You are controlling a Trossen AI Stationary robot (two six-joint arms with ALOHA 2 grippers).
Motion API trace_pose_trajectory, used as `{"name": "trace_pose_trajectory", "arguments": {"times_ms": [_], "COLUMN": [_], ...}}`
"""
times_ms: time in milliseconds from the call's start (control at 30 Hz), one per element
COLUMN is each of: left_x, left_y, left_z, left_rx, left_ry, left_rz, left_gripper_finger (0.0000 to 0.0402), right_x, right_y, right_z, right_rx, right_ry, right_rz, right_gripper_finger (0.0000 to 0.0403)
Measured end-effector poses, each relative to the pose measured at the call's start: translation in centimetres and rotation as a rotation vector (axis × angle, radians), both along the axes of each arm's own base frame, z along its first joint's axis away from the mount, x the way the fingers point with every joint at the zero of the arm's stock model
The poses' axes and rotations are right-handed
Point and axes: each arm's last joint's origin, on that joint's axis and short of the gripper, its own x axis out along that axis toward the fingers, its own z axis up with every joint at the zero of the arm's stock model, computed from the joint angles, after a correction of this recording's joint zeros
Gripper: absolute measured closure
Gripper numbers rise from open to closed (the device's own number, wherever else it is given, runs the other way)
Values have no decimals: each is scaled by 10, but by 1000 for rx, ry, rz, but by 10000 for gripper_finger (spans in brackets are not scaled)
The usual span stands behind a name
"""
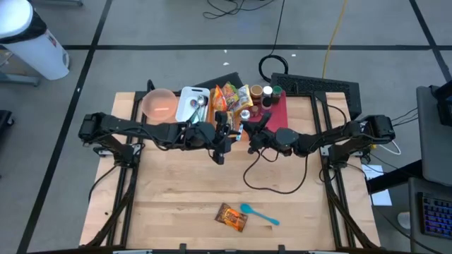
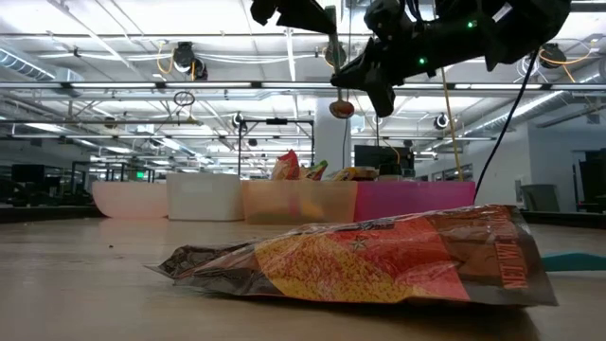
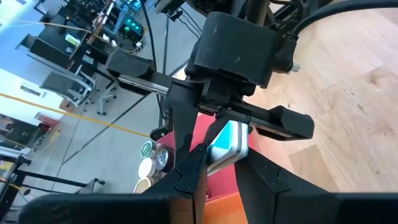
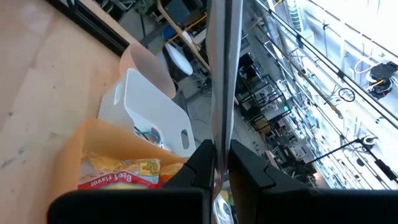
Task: Pick & Place Food Item
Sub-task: Put the blue patterned spoon into the white bin
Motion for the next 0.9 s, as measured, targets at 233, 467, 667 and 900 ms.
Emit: {"name": "trace_pose_trajectory", "arguments": {"times_ms": [233,467,667,900], "left_x": [-1,-1,1,22], "left_y": [-5,-4,-4,-6], "left_z": [-1,-1,6,3], "left_rx": [-19,-28,-38,-16], "left_ry": [8,3,-15,107], "left_rz": [-2,32,69,95], "left_gripper_finger": [296,205,153,159], "right_x": [0,0,0,0], "right_y": [0,-1,-2,-1], "right_z": [0,0,1,0], "right_rx": [0,0,-13,-19], "right_ry": [-1,-1,5,22], "right_rz": [2,-6,-26,-17], "right_gripper_finger": [389,389,389,389]}}
